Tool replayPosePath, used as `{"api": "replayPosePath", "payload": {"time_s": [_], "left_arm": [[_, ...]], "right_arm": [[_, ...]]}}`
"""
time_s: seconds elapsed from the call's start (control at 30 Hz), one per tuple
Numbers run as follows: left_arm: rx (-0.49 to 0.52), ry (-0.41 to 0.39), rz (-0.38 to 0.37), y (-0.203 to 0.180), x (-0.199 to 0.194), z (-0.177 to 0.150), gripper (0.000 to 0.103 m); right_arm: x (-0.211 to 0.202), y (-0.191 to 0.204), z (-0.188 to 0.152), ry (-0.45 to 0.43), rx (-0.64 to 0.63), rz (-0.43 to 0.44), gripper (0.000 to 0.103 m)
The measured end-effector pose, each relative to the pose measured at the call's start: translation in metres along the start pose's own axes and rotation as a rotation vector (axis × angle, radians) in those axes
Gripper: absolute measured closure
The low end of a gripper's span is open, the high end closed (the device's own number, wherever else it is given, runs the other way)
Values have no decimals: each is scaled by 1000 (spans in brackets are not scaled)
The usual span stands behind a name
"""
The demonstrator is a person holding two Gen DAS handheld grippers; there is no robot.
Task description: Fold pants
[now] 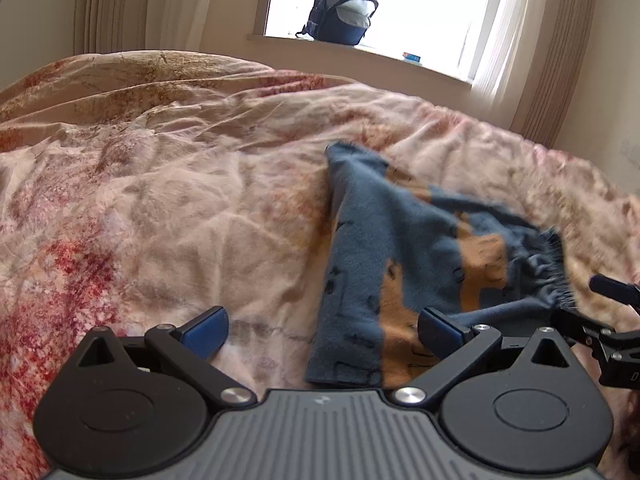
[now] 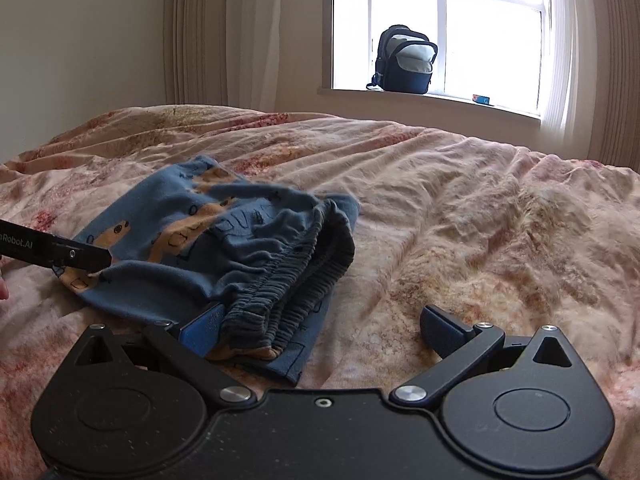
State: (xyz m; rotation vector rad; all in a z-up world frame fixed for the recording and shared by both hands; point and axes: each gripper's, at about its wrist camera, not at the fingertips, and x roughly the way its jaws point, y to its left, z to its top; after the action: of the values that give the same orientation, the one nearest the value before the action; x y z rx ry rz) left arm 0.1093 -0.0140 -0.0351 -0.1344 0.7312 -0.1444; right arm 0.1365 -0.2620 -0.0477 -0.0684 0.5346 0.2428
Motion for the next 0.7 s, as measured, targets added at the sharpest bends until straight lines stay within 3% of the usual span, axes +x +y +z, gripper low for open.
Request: {"api": "replayPosePath", "payload": {"time_s": [0.1,0.23,0.4,0.5,0.6,0.7], "left_arm": [[-25,-24,-51,1,-4,1,0],[-2,10,-22,-1,1,-3,0],[42,11,6,-5,4,-7,0],[36,25,-4,-4,2,-5,0],[-3,52,-36,-1,-3,0,0],[-13,74,-57,1,-8,3,0]], "right_arm": [[1,2,25,-70,-62,12,0],[32,-5,65,-72,-72,25,0],[101,-12,67,113,-132,-57,1],[88,-28,63,65,1,13,1],[56,-34,57,7,53,50,0],[38,-37,48,27,63,148,0]]}}
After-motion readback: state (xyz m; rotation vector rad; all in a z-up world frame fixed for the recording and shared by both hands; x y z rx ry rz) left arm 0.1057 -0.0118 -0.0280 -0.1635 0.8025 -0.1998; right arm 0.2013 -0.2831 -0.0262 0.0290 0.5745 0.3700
